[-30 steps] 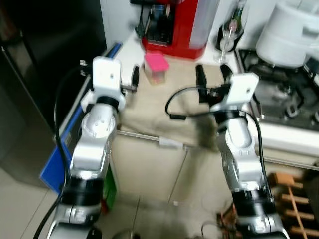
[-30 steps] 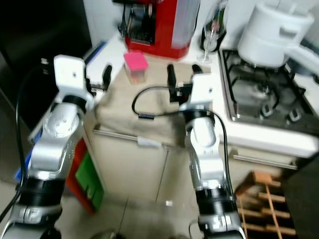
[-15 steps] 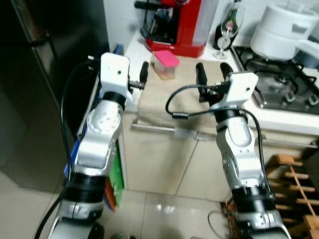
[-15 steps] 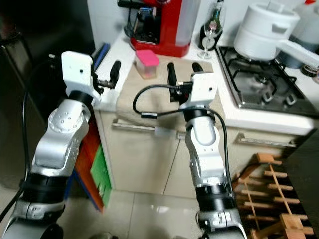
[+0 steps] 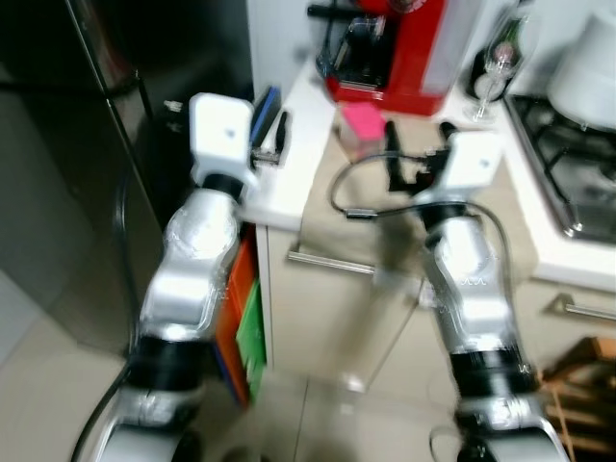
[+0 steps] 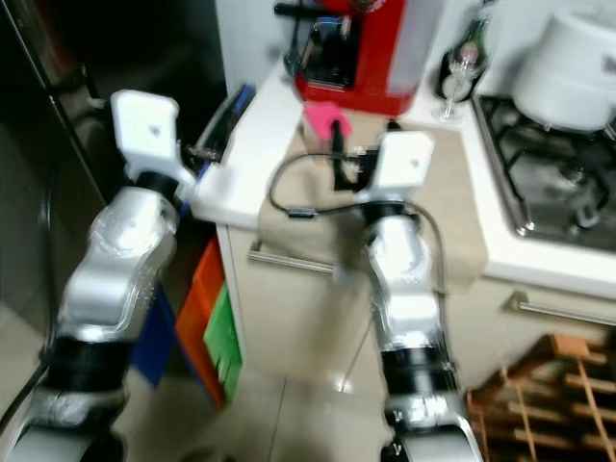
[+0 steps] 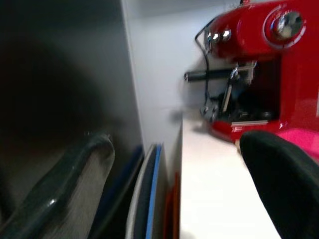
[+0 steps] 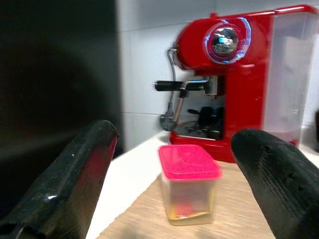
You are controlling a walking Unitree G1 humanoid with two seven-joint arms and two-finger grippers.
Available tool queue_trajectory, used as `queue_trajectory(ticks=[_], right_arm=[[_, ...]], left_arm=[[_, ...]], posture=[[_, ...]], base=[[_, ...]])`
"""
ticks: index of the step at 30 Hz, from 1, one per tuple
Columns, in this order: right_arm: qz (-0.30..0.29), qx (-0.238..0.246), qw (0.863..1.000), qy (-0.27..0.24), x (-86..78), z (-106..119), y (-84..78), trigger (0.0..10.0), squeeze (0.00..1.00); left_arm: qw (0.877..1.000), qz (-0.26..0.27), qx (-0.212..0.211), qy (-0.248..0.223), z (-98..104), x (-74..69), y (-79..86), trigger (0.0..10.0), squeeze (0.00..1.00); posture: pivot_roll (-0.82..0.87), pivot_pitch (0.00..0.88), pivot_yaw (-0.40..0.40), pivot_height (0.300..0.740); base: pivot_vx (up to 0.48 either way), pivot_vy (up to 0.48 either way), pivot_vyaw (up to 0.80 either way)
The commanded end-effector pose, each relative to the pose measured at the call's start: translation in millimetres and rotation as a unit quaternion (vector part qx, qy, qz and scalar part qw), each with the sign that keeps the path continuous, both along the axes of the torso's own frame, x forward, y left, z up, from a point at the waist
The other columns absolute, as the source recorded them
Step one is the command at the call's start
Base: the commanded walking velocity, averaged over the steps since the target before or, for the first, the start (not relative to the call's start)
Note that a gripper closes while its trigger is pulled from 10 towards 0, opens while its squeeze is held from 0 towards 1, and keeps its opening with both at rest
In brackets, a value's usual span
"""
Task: Restocking fridge
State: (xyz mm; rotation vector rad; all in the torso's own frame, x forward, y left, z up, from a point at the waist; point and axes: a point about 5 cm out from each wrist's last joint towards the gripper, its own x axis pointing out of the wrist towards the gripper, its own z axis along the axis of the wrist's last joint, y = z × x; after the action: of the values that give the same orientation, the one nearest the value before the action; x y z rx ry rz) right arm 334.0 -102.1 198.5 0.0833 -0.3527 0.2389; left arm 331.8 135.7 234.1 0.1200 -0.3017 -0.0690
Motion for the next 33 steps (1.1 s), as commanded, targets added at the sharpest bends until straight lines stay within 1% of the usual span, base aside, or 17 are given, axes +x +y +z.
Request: queue_trajectory(ticks=[1,7,8,9,10,14,16,19,22,23,24,25,27,29,31,32,33], right_arm=[[-0.027,0.009,1.0,0.009,2.2,-1,-17.0,10.0,1.0],[-0.075,-0.003,0.997,0.026,7.8,-6,-28.6,10.0,1.0],[-0.085,-0.008,0.996,0.032,10.7,-6,-31.8,10.0,0.94],[-0.09,-0.009,0.995,0.034,12.4,-6,-33.4,10.0,0.0],[-0.09,-0.009,0.995,0.034,12.4,-6,-33.4,10.0,0.0],[-0.108,-0.004,0.993,0.049,21.0,-5,-42.3,10.0,0.0],[-0.117,0.0,0.992,0.048,23.1,-4,-47.0,10.0,0.0],[-0.124,0.005,0.991,0.043,22.3,-2,-50.8,10.0,0.0],[-0.128,-0.008,0.991,0.035,19.1,-1,-49.4,10.0,0.0],[-0.129,-0.01,0.992,0.015,15.2,5,-47.1,10.0,0.0],[-0.129,-0.01,0.992,0.015,15.2,5,-47.1,10.0,0.0],[-0.142,-0.014,0.99,-0.012,10.9,14,-48.1,10.0,0.0],[-0.157,-0.016,0.987,-0.033,6.4,22,-51.0,10.0,0.0],[-0.173,-0.029,0.982,-0.068,-7.4,36,-55.2,10.0,0.0],[-0.174,-0.05,0.979,-0.092,-27.1,43,-57.6,10.0,0.0],[-0.174,-0.062,0.979,-0.089,-33.7,41,-59.5,10.0,0.0],[-0.174,-0.062,0.979,-0.089,-33.7,41,-59.5,10.0,0.0]], left_arm=[[0.999,-0.029,0.012,-0.017,9,-2.3,-14.9,10.0,0.0],[0.995,-0.093,0.021,0.002,18,0.3,-16.1,10.0,0.0],[0.993,-0.12,0.022,0.001,22,-1.0,-16.3,10.0,0.0],[0.991,-0.135,0.024,-0.002,24,-2.2,-16.3,10.0,0.0],[0.991,-0.135,0.024,-0.002,24,-2.2,-16.3,10.0,0.0],[0.981,-0.189,0.053,0.003,26,-7.0,-17.9,10.0,0.0],[0.979,-0.193,0.064,0.005,25,-7.5,-16.9,10.0,0.0],[0.982,-0.182,0.056,0.011,25,-6.4,-13.4,10.0,0.0],[0.985,-0.168,0.022,0.012,24,-8.6,-12.5,10.0,0.0],[0.989,-0.144,-0.019,0.003,24,-11.6,-13.7,10.0,0.0],[0.989,-0.144,-0.019,0.003,24,-11.6,-13.7,10.0,0.0],[0.991,-0.123,-0.056,-0.001,23,-13.7,-14.6,10.0,0.0],[0.99,-0.11,-0.085,-0.008,23,-15.7,-15.9,10.0,0.0],[0.992,-0.088,-0.085,-0.025,23,-20.0,-18.5,10.0,0.0],[0.995,-0.08,-0.062,-0.012,12,-22.3,-16.1,10.0,0.0],[0.995,-0.077,-0.063,-0.001,6,-23.6,-12.6,10.0,0.0],[0.995,-0.077,-0.063,-0.001,6,-23.6,-12.6,10.0,0.0]], posture=[[0.01,0.0,-0.026,0.74],[0.03,0.0,-0.016,0.74],[0.03,0.0,-0.011,0.74],[0.03,0.0,-0.009,0.74],[0.03,0.0,-0.009,0.74],[0.05,0.0,-0.003,0.74],[0.06,0.0,-0.001,0.74],[0.06,0.0,0.002,0.74],[0.05,0.0,0.002,0.74],[0.05,0.0,0.004,0.74],[0.05,0.0,0.004,0.74],[0.04,0.0,0.003,0.74],[0.04,0.0,0.0,0.74],[0.03,0.0,-0.006,0.74],[0.01,0.0,-0.013,0.74],[0.0,0.0,-0.018,0.74],[0.0,0.0,-0.018,0.74]], base=[[0.0,0.0,0.0],[0.0,0.0,0.0],[0.0,0.0,0.0],[0.0,0.0,0.0],[0.0,0.0,0.0],[0.0,0.0,0.0],[0.0,0.0,0.0],[0.0,0.0,0.0],[0.0,0.0,0.0],[0.0,0.0,0.0],[0.0,0.0,0.0],[0.0,0.0,0.0],[0.0,0.0,0.0],[0.0,0.0,0.0],[0.0,0.0,0.0],[0.0,0.0,0.0],[0.0,0.0,0.0]])
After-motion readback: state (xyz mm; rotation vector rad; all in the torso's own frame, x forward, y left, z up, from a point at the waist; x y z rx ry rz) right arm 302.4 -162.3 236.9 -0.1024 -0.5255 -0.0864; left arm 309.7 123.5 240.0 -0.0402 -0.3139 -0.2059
